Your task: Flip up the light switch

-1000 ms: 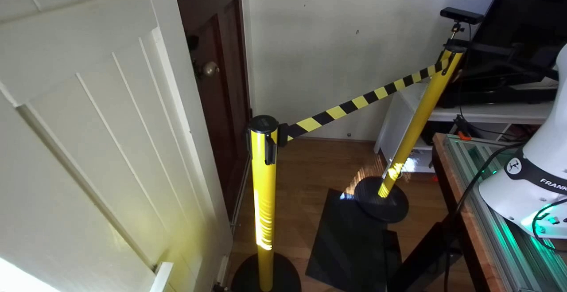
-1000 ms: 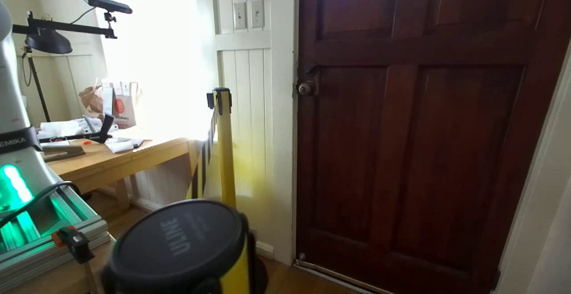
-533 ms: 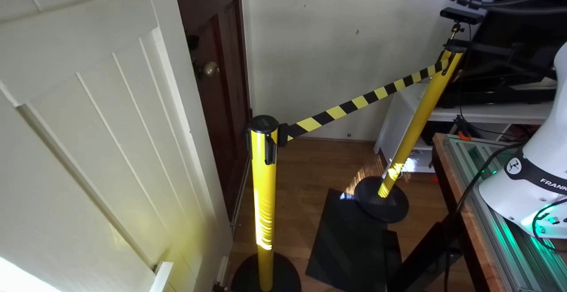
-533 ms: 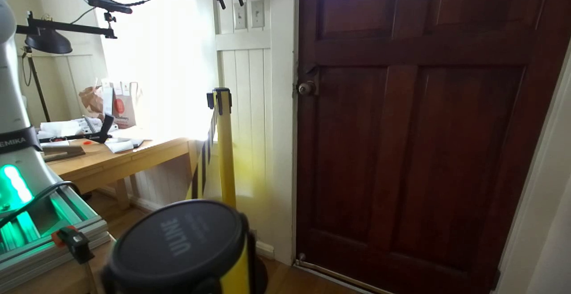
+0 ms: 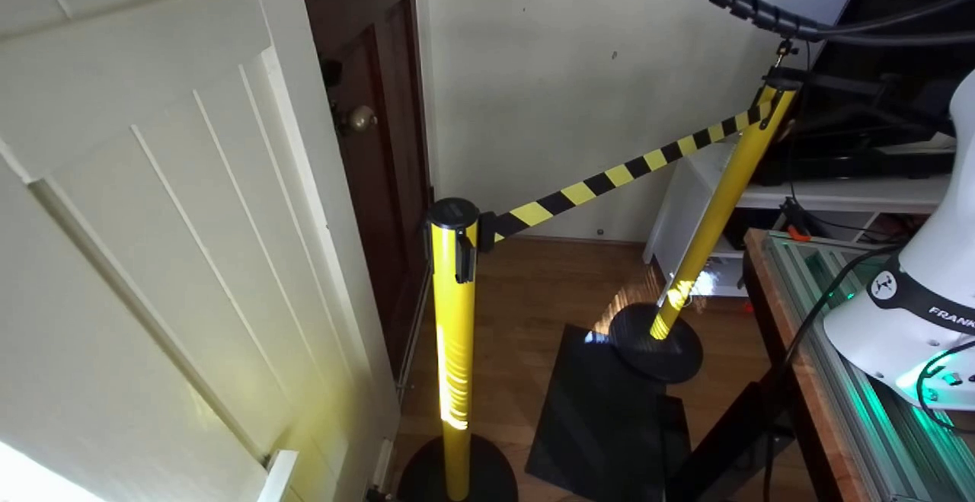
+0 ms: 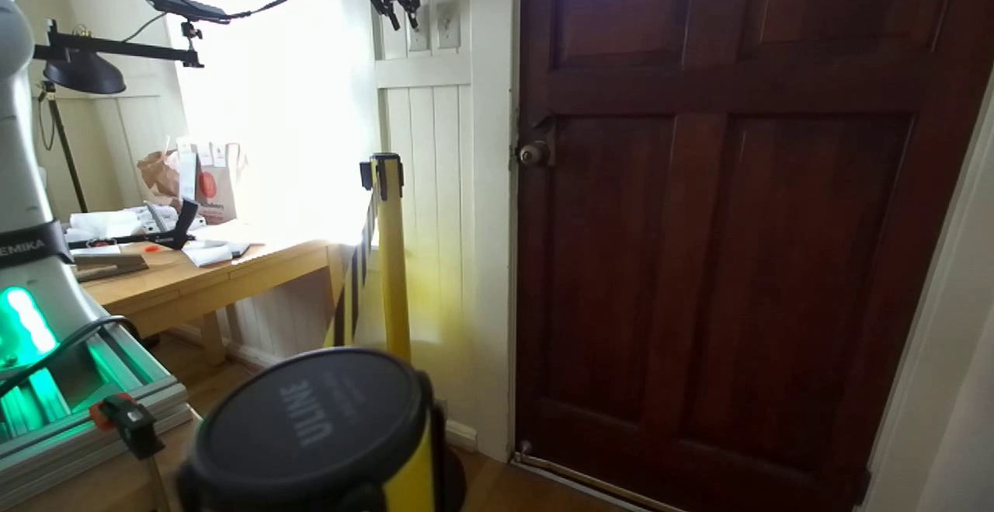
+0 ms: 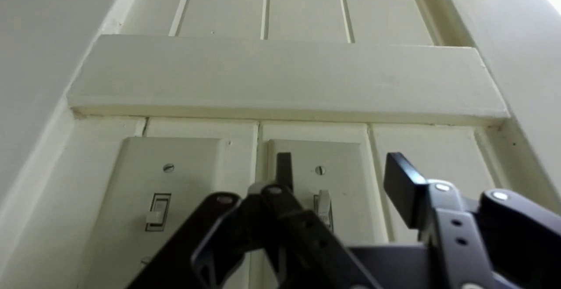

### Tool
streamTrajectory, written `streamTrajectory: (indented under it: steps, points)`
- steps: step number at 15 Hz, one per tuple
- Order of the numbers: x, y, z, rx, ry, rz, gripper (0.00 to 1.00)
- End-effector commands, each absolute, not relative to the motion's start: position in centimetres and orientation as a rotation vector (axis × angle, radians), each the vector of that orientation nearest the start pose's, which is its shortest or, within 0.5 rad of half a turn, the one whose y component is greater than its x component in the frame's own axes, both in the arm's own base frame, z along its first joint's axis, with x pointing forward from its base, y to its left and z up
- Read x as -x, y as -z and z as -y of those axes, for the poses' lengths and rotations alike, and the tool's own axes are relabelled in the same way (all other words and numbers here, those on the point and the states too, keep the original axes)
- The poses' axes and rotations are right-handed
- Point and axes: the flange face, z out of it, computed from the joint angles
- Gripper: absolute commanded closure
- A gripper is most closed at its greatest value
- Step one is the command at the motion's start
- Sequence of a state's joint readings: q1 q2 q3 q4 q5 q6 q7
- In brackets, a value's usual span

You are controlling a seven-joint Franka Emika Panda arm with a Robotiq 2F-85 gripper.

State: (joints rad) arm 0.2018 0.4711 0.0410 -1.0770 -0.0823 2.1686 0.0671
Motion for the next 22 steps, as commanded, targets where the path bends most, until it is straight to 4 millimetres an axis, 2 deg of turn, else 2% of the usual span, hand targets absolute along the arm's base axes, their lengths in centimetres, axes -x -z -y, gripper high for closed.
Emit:
streamTrajectory:
  steps: [1,4,5,6,7,9,13,15,18,19,21,22]
  points:
    - [-72.4,-63.4,-17.1,2.942,1.037,0.183,0.41]
    - [-72.9,-63.1,-17.2,2.937,1.063,0.122,0.51]
    - [-73.0,-63.0,-17.2,2.94,1.069,0.107,0.52]
    - [-73.2,-62.8,-17.1,2.945,1.076,0.092,0.61]
    - [-73.3,-62.7,-16.9,2.947,1.074,0.079,0.61]
    - [-73.5,-62.5,-16.7,2.946,1.078,0.053,0.72]
    - [-73.6,-62.6,-17.2,2.93,1.076,0.026,0.7]
    - [-73.7,-62.6,-17.2,2.927,1.079,0.017,0.74]
    - [-73.8,-62.5,-17.4,2.924,1.077,0.012,0.85]
    - [-73.8,-62.5,-17.5,2.924,1.075,0.014,0.83]
    - [-73.8,-62.5,-17.5,2.923,1.074,0.015,0.86]
    - [-73.7,-62.5,-17.6,2.922,1.075,0.02,0.96]
